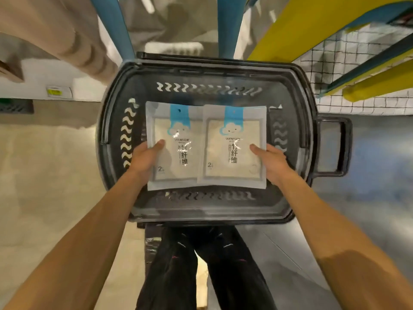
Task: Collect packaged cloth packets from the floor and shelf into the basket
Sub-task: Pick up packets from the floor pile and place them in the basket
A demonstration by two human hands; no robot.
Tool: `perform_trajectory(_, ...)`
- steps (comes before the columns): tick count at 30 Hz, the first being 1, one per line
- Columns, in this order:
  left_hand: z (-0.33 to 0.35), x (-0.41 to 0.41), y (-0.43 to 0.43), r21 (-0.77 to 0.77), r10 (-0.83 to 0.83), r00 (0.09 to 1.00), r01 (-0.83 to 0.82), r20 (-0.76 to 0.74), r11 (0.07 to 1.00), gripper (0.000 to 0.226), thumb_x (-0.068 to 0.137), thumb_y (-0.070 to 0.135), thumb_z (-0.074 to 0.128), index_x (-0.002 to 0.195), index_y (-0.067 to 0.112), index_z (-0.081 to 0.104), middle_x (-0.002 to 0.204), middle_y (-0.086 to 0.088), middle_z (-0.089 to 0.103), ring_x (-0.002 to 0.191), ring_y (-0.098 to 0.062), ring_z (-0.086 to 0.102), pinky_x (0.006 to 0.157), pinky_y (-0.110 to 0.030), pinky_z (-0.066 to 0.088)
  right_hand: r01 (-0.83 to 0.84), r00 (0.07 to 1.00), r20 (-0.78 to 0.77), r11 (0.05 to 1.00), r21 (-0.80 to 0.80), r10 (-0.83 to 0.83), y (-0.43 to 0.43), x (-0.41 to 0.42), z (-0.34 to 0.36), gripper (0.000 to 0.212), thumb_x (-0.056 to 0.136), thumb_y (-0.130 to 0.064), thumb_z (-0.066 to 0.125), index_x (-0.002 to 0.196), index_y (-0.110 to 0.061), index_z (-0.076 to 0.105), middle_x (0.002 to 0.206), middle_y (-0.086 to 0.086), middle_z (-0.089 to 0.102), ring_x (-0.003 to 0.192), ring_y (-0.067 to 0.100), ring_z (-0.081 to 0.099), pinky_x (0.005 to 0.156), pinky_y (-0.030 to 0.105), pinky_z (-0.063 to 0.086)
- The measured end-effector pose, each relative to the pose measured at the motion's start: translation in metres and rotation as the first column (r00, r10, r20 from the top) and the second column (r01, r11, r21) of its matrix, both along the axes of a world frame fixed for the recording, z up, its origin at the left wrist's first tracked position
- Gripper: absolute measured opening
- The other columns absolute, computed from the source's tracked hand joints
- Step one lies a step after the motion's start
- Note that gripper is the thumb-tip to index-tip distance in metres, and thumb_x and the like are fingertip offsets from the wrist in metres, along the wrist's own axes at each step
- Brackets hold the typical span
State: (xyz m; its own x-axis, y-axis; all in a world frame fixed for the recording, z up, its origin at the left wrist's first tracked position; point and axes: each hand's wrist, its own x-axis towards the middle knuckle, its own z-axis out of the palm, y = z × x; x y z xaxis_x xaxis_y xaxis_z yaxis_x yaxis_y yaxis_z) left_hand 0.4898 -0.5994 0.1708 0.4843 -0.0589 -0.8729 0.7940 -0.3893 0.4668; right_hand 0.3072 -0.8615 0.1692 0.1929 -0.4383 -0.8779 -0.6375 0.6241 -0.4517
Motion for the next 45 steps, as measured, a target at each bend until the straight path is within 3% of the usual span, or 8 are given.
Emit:
perform_trajectory(4,-0.064,0.009,-0.001,0.042,0.037,0.999,-0.037,-0.002,0.998,0.018,0.097,0.024,0.067,0.109,0.011,0.068,0.099,-0.007,0.074,0.087,-0.021,0.072,0.063,-0.030,0.059,-0.017,1.000,0.006,1.000,-0.010,0.017,-0.005,0.014,-0.059,0.030,0.092,-0.014,0.070,0.121,-0.006,0.068,0.115,0.011,0.072,0.104,0.028,0.070,0.093,0.046,0.056)
perform_trajectory(8,-0.115,0.010,0.002,0.151,0.037,0.998,-0.044,0.051,0.988,0.039,0.084,0.034,0.080,0.115,0.011,0.072,0.107,-0.007,0.074,0.099,-0.028,0.072,0.085,-0.038,0.059,-0.050,0.999,-0.016,0.996,-0.079,0.049,-0.006,0.016,-0.106,0.029,0.090,-0.013,0.072,0.117,-0.005,0.069,0.114,0.011,0.072,0.100,0.026,0.071,0.090,0.044,0.058)
perform_trajectory(12,-0.124,0.011,0.000,0.329,-0.165,0.978,0.115,0.127,0.937,0.036,0.087,0.037,0.077,0.115,0.014,0.073,0.112,-0.008,0.073,0.104,-0.027,0.068,0.097,-0.040,0.054,-0.161,0.985,-0.094,0.962,-0.222,0.143,-0.004,0.010,-0.132,0.029,0.087,-0.017,0.076,0.114,-0.007,0.070,0.105,0.005,0.073,0.095,0.022,0.071,0.089,0.041,0.059)
perform_trajectory(19,-0.132,0.015,-0.010,0.409,-0.214,0.966,0.139,0.144,0.902,0.039,0.094,0.038,0.069,0.121,0.010,0.067,0.111,-0.009,0.069,0.099,-0.024,0.062,0.079,-0.028,0.042,-0.288,0.951,-0.223,0.882,-0.373,0.216,-0.003,0.011,-0.143,0.029,0.088,-0.022,0.074,0.109,-0.002,0.069,0.106,0.010,0.071,0.097,0.026,0.069,0.084,0.035,0.056)
perform_trajectory(25,-0.138,0.018,-0.009,0.447,-0.227,0.967,0.155,0.113,0.881,0.060,0.090,0.048,0.070,0.139,0.016,0.057,0.136,-0.008,0.061,0.122,-0.028,0.059,0.093,-0.034,0.046,-0.348,0.921,-0.317,0.843,-0.409,0.226,-0.001,0.011,-0.143,0.034,0.088,-0.028,0.074,0.107,-0.001,0.064,0.107,0.012,0.070,0.095,0.025,0.065,0.084,0.034,0.053)
perform_trajectory(32,-0.119,0.017,-0.006,0.428,-0.279,0.950,0.198,0.136,0.882,0.036,0.094,0.036,0.067,0.123,0.015,0.067,0.117,-0.005,0.070,0.104,-0.024,0.064,0.087,-0.030,0.047,-0.424,0.881,-0.394,0.805,-0.414,0.262,0.010,0.025,-0.125,0.044,0.091,-0.020,0.067,0.127,0.000,0.051,0.126,0.018,0.059,0.111,0.033,0.061,0.087,0.033,0.050)
perform_trajectory(37,-0.055,0.010,-0.002,0.421,-0.479,0.855,0.367,0.198,0.829,0.039,0.098,0.020,0.061,0.132,0.000,0.057,0.120,-0.010,0.065,0.112,-0.027,0.062,0.088,-0.026,0.040,-0.720,0.678,-0.505,0.623,-0.306,0.535,0.021,0.032,-0.066,0.051,0.095,-0.014,0.060,0.141,-0.004,0.041,0.144,0.019,0.039,0.127,0.036,0.047,0.106,0.042,0.041)
perform_trajectory(45,0.123,0.028,0.012,0.702,-0.807,0.550,0.488,0.215,0.519,0.040,0.092,0.031,0.058,0.128,0.012,0.058,0.123,-0.018,0.062,0.116,-0.041,0.054,0.091,-0.048,0.045,-0.936,0.240,-0.517,0.053,-0.349,0.822,0.044,0.100,0.111,0.054,0.099,-0.043,0.053,0.144,-0.017,0.041,0.142,0.011,0.044,0.131,0.033,0.041,0.104,0.046,0.035)
